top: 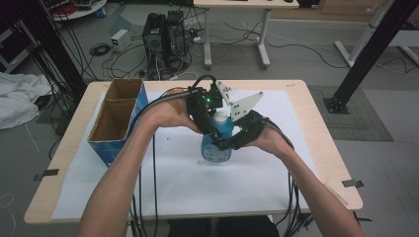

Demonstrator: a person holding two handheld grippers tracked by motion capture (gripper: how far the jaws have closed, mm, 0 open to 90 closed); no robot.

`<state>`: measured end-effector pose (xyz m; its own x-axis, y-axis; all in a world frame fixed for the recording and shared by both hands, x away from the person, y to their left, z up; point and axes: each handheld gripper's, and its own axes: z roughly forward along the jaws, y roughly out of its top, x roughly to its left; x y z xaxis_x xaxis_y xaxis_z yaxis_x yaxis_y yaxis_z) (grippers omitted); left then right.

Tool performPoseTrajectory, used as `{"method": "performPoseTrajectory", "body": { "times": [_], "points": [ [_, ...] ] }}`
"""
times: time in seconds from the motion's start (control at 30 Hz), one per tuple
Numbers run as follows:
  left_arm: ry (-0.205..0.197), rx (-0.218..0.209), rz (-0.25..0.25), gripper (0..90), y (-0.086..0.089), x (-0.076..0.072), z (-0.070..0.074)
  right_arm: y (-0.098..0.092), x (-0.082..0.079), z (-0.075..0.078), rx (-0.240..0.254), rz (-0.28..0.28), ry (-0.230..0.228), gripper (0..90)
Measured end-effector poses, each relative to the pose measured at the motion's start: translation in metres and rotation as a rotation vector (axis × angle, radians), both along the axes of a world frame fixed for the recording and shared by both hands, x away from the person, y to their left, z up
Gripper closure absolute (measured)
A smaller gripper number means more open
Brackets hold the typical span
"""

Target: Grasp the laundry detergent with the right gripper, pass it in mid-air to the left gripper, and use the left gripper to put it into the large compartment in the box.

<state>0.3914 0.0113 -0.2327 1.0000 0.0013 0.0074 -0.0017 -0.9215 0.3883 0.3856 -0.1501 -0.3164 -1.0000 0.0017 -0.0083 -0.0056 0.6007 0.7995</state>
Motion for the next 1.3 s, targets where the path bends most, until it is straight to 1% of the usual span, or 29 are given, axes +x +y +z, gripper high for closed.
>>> {"method": "performPoseTrajectory", "body": {
  "times": [0.07,0.13,0.17,0.2,0.23,0.27,0.47,0.53,0.57,0.6,0.63,0.7,0.73,0.77,0.8,0.9,0.93,0.97,1.0,1.03,1.07,1.1,1.17,1.2,1.23,1.27,1.3],
  "points": [
    [0.004,0.007,0.001,37.3,-0.0005,-0.0004,-0.0004,0.0001,0.0000,-0.0003,-0.002,0.009,-0.006,44.1],
    [0.008,0.007,0.008,37.3,-0.0008,-0.0009,-0.0012,0.0004,-0.0003,-0.0008,-0.001,0.012,0.000,44.0],
    [0.008,0.004,0.011,37.3,-0.0009,-0.0011,-0.0015,0.0006,0.0015,-0.0013,0.000,0.029,-0.017,43.9],
    [0.009,0.005,0.011,37.3,-0.0009,-0.0012,-0.0015,0.0004,0.0003,-0.0014,-0.005,0.014,-0.007,43.8],
    [0.004,0.006,0.007,37.3,-0.0012,-0.0013,-0.0015,0.0005,-0.0001,-0.0016,-0.006,0.010,-0.004,43.7],
    [0.003,0.006,0.007,37.3,-0.0015,-0.0017,-0.0015,0.0000,0.0003,-0.0016,-0.003,0.020,-0.003,43.6],
    [-0.001,0.006,0.008,37.2,-0.0022,-0.0025,-0.0017,-0.0002,-0.0006,-0.0022,0.003,0.019,-0.001,42.7],
    [0.001,0.013,0.011,37.2,-0.0023,-0.0022,-0.0021,-0.0002,-0.0010,-0.0027,0.005,0.009,0.006,41.0],
    [0.000,0.013,0.012,37.3,-0.0022,-0.0020,-0.0025,-0.0007,0.0002,-0.0030,-0.004,0.012,-0.007,41.0],
    [0.001,0.017,0.013,37.2,-0.0021,-0.0021,-0.0031,-0.0006,-0.0010,-0.0035,0.000,0.003,0.005,41.0],
    [0.001,0.021,0.013,37.2,-0.0019,-0.0019,-0.0033,-0.0012,0.0000,-0.0037,-0.010,0.003,-0.010,40.9],
    [0.002,0.017,0.013,37.2,-0.0014,-0.0018,-0.0038,-0.0016,-0.0009,-0.0045,0.000,-0.007,0.008,40.1],
    [0.005,0.016,0.017,37.2,-0.0013,-0.0018,-0.0041,-0.0016,-0.0008,-0.0048,-0.003,-0.010,0.009,39.8],
    [0.005,0.017,0.015,37.3,-0.0012,-0.0017,-0.0041,-0.0021,-0.0017,-0.0049,-0.012,-0.012,0.024,39.1],
    [0.007,0.015,0.016,37.2,-0.0012,-0.0018,-0.0044,-0.0015,-0.0005,-0.0056,-0.005,-0.008,0.005,38.7],
    [0.003,0.014,0.013,37.3,-0.0006,-0.0024,-0.0041,-0.0012,-0.0007,-0.0063,-0.006,-0.012,0.012,36.5],
    [0.002,0.008,0.015,37.2,-0.0002,-0.0026,-0.0041,-0.0010,-0.0005,-0.0066,-0.006,-0.010,0.013,35.4],
    [0.003,0.014,0.015,37.2,0.0002,-0.0025,-0.0037,-0.0005,-0.0008,-0.0069,-0.009,-0.017,0.014,34.2],
    [0.001,0.014,0.015,37.2,0.0005,-0.0025,-0.0036,-0.0006,-0.0006,-0.0070,-0.008,-0.005,0.020,33.5],
    [0.002,0.005,0.020,37.2,0.0010,-0.0027,-0.0042,-0.0002,-0.0011,-0.0072,-0.011,-0.007,0.017,33.3],
    [0.001,0.011,0.019,37.2,0.0013,-0.0025,-0.0040,-0.0002,-0.0011,-0.0071,-0.009,-0.009,0.005,32.7],
    [0.001,0.011,0.019,37.2,0.0015,-0.0024,-0.0040,0.0000,-0.0020,-0.0071,-0.012,-0.008,0.015,32.6],
    [-0.001,0.012,0.017,37.2,0.0015,-0.0026,-0.0040,0.0001,-0.0028,-0.0070,-0.018,-0.014,0.011,32.5],
    [-0.003,0.009,0.020,37.2,0.0015,-0.0027,-0.0040,-0.0003,-0.0029,-0.0068,-0.015,-0.006,0.013,32.3],
    [-0.002,0.012,0.024,37.2,0.0014,-0.0029,-0.0044,-0.0002,-0.0024,-0.0067,-0.014,-0.012,0.001,32.2],
    [0.003,0.013,0.023,37.2,0.0017,-0.0025,-0.0053,-0.0005,-0.0032,-0.0066,-0.017,-0.009,0.016,32.1],
    [0.003,0.015,0.025,37.2,0.0019,-0.0026,-0.0057,-0.0004,-0.0036,-0.0065,-0.015,-0.008,0.017,31.9]
  ]
}}
